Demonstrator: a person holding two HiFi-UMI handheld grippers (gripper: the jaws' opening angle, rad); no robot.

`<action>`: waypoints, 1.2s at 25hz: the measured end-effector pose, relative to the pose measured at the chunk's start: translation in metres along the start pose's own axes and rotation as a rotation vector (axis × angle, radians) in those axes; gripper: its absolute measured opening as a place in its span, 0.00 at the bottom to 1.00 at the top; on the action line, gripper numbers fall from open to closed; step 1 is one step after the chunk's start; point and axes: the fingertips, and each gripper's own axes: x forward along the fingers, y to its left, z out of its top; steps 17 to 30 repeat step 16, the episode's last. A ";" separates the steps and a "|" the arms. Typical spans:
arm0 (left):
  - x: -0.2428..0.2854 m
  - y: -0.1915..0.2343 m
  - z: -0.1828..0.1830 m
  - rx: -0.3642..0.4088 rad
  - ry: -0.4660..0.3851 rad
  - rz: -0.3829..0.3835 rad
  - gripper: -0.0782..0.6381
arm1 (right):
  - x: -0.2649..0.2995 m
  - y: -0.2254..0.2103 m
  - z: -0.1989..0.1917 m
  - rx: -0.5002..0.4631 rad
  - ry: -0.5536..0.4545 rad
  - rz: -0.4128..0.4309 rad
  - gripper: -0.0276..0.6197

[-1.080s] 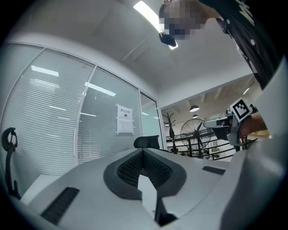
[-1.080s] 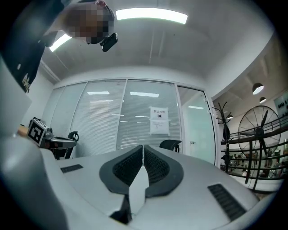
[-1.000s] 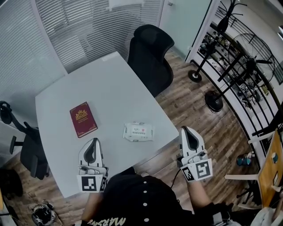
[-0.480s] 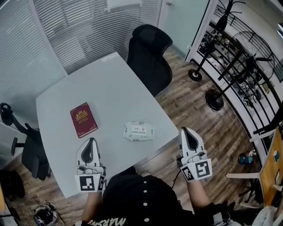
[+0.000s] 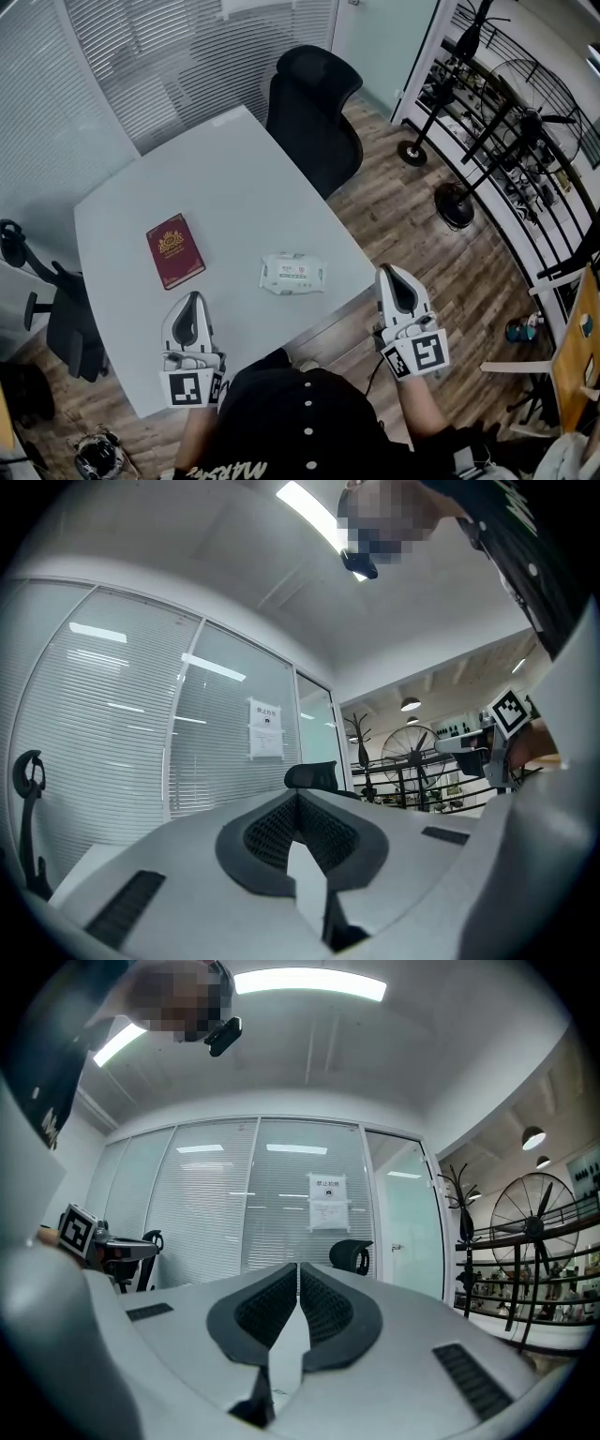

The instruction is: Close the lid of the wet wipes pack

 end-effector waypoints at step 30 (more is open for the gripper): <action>-0.006 0.003 0.002 -0.003 -0.010 0.015 0.12 | 0.000 0.002 0.000 -0.009 0.002 0.005 0.10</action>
